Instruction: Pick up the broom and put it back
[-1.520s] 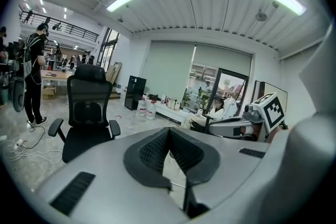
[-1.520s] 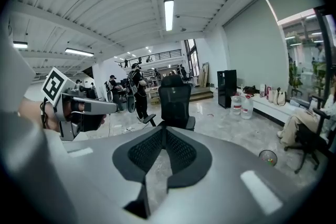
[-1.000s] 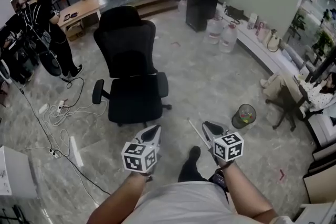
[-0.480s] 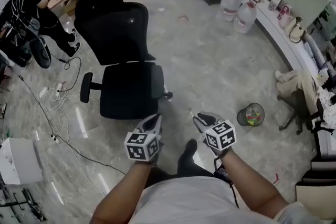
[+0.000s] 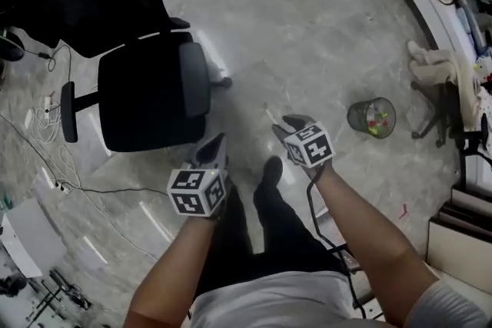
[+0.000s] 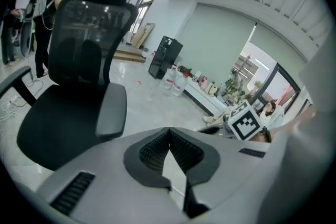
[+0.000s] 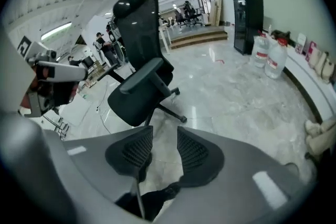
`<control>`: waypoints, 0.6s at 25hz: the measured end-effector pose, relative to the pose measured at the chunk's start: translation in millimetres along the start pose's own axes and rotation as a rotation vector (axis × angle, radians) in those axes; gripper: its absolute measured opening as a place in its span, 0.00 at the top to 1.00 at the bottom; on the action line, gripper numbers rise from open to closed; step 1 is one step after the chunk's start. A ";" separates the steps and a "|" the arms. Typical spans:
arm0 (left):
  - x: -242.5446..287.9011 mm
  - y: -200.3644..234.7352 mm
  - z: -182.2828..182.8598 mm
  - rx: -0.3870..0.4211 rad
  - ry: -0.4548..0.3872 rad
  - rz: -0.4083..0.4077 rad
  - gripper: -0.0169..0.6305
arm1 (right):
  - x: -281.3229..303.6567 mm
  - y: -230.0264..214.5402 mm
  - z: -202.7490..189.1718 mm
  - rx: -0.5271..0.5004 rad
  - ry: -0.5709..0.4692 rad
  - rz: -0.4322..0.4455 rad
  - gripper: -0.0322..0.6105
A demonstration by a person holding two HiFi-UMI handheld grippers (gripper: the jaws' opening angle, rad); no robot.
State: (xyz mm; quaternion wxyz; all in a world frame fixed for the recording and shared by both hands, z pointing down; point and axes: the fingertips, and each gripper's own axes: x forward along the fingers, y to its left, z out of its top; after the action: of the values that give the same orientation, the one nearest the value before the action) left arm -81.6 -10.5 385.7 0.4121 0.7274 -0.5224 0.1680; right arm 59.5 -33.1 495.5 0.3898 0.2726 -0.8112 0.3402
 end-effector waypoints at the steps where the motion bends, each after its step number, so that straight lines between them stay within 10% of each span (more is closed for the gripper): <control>1: 24.3 7.5 -11.8 0.003 0.020 -0.011 0.96 | 26.0 -18.3 -7.7 0.022 0.011 -0.005 0.74; 15: 298.5 123.2 -209.2 0.061 0.144 -0.145 0.96 | 356.8 -179.5 -198.7 -0.035 0.193 -0.033 0.69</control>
State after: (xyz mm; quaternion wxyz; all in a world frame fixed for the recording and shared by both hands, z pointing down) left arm -34.6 -48.0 765.7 0.4373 0.7616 -0.4319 0.2054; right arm 79.9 -55.7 940.6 0.4765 0.2447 -0.7711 0.3442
